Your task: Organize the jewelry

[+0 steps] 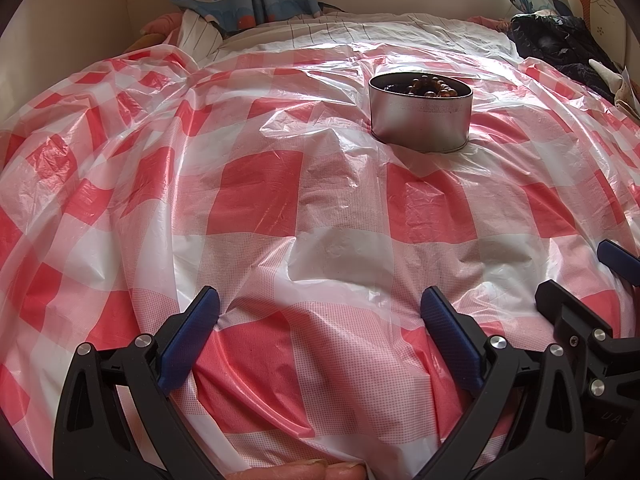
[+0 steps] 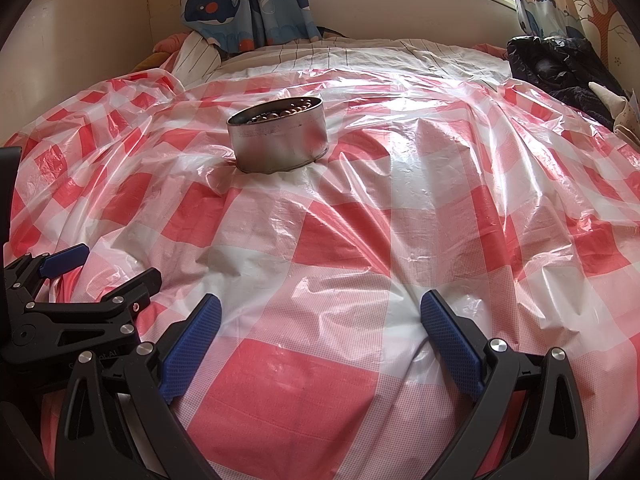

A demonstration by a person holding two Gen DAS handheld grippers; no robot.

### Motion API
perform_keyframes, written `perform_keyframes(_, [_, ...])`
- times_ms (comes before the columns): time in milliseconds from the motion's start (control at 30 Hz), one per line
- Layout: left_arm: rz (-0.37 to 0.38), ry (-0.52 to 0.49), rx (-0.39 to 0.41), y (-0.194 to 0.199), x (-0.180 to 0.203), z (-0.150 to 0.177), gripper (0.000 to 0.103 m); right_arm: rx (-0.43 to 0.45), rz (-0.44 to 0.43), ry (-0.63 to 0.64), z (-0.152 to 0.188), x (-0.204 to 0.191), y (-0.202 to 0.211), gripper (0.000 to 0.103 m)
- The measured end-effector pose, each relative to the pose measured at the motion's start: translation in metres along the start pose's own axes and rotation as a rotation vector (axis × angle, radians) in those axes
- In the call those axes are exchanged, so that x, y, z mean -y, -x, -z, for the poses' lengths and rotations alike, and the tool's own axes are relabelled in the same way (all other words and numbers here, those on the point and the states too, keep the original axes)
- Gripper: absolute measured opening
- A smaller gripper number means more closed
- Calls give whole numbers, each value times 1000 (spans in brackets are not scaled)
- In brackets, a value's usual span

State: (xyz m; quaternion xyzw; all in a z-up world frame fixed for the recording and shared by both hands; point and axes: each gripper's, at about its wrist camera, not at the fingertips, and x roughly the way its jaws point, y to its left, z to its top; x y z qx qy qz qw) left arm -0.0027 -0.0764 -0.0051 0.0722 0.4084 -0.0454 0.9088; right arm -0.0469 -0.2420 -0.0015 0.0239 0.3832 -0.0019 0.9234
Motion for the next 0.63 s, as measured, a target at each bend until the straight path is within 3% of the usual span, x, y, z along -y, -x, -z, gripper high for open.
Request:
perform_keyframes(267, [-30, -11, 10, 1, 3, 1, 97, 0, 0, 1, 0, 0, 0, 95])
perform_keyframes(633, [-4, 2, -4, -1, 0, 0, 97, 0, 0, 0, -1, 0, 0, 95])
